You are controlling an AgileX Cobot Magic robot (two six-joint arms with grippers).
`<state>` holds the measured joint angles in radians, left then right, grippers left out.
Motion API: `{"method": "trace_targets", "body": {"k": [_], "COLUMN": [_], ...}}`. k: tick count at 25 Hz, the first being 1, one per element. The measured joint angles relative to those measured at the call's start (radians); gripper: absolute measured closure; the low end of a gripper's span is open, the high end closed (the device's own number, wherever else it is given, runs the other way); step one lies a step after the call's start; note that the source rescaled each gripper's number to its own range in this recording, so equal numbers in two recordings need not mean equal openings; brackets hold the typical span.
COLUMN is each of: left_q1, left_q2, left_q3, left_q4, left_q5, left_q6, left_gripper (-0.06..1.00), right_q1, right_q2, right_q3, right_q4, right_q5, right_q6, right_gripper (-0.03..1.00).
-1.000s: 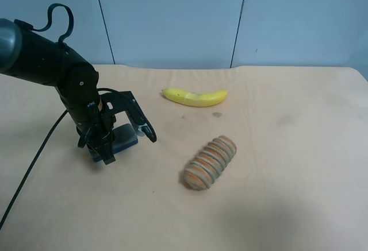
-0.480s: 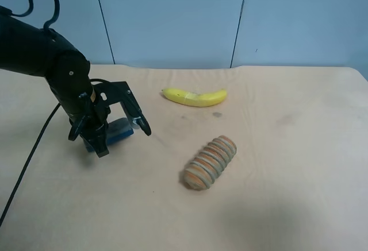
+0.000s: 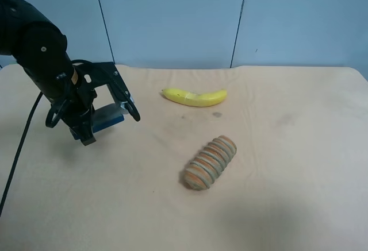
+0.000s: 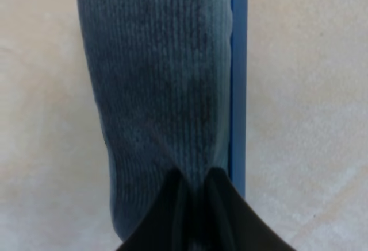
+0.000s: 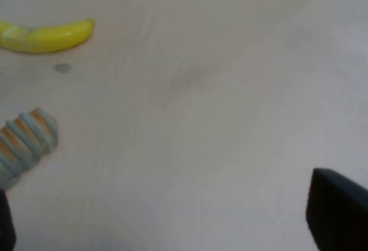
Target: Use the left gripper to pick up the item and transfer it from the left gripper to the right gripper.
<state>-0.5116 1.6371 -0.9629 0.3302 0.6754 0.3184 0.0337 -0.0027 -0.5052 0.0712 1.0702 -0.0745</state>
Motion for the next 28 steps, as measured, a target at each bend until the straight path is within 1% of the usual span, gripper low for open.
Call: {"method": "trace_targets", "body": {"k": [2,5,12,21,25,28], "left_q1": [-0.014,-0.056,-0.185,-0.336,-0.378,-0.393], "left_q2": [-0.043,-0.108,-0.219,-0.229,-0.229,-0.229], "left_q3": [0.0,0.0,0.0,0.0,0.0,0.0], "left_q4": [-0.01,-0.023,-0.052,-0.053,-0.053,-0.055], "left_q5": [0.02,0.052,0.089,0.091,0.088,0.081], "left_q6": [0.002,0.003,0.004,0.004,0.004,0.004], "left_gripper": [0.94,0.94,0.94,0.94,0.94,0.94], "right_q1": [0.0,0.0,0.0,0.0,0.0,0.0], "right_q2": [0.0,0.0,0.0,0.0,0.0,0.0], "right_q3": [0.0,0.0,0.0,0.0,0.0,0.0], "right_q4": [0.0,0.0,0.0,0.0,0.0,0.0], "right_q5": [0.0,0.0,0.0,0.0,0.0,0.0], "right_q6": [0.0,0.0,0.0,0.0,0.0,0.0], "right_gripper": [-0.03,-0.03,-0.03,-0.03,-0.03,-0.03]}}
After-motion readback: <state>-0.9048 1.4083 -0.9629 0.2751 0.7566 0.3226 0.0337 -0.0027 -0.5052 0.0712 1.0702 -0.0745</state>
